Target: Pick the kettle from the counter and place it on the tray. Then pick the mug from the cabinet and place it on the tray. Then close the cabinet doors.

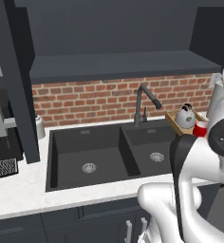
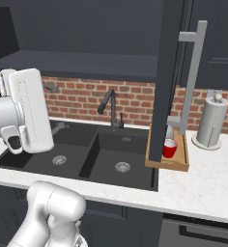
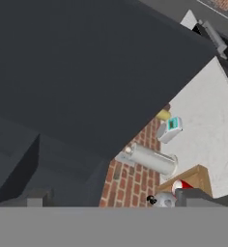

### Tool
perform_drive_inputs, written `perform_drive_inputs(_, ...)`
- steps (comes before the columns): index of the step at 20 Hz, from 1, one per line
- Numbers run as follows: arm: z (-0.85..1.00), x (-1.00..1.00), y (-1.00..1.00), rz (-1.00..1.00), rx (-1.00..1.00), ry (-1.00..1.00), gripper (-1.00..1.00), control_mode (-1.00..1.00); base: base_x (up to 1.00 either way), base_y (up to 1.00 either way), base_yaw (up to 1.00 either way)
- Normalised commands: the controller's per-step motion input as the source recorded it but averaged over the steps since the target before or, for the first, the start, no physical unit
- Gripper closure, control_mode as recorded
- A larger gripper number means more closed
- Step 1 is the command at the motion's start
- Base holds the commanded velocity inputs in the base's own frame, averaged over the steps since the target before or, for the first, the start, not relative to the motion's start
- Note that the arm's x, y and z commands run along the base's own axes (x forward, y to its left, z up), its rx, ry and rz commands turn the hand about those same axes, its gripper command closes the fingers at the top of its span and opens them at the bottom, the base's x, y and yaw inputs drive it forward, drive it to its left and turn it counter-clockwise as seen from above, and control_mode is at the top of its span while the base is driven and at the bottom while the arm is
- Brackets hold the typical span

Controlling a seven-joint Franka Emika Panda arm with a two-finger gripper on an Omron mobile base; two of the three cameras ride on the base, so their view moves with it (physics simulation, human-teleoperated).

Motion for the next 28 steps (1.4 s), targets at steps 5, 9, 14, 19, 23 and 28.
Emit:
perform_drive_inputs(5,0.0,-0.28,0.01,0.0,0.0,-0.07,-1.0,-1.0,0.0,0.0,0.0)
perform_drive_inputs(9,0.0,-0.23,0.0,-0.02,0.0,-0.04,-1.0,-1.0,0.0,0.0,0.0)
perform_drive_inputs(14,0.0,-0.21,0.0,-0.06,0.0,-0.03,-1.0,-1.0,0.0,0.0,0.0)
perform_drive_inputs(19,0.0,-0.29,0.0,-0.1,0.0,-0.08,-1.0,-1.0,0.0,0.0,0.0)
perform_drive_inputs(23,0.01,-0.33,0.0,-0.12,0.0,-0.1,-1.0,-1.0,0.0,0.0,0.0)
perform_drive_inputs(28,0.03,-0.3,0.0,-0.12,0.0,-0.09,-1.0,-1.0,0.0,0.0,0.0)
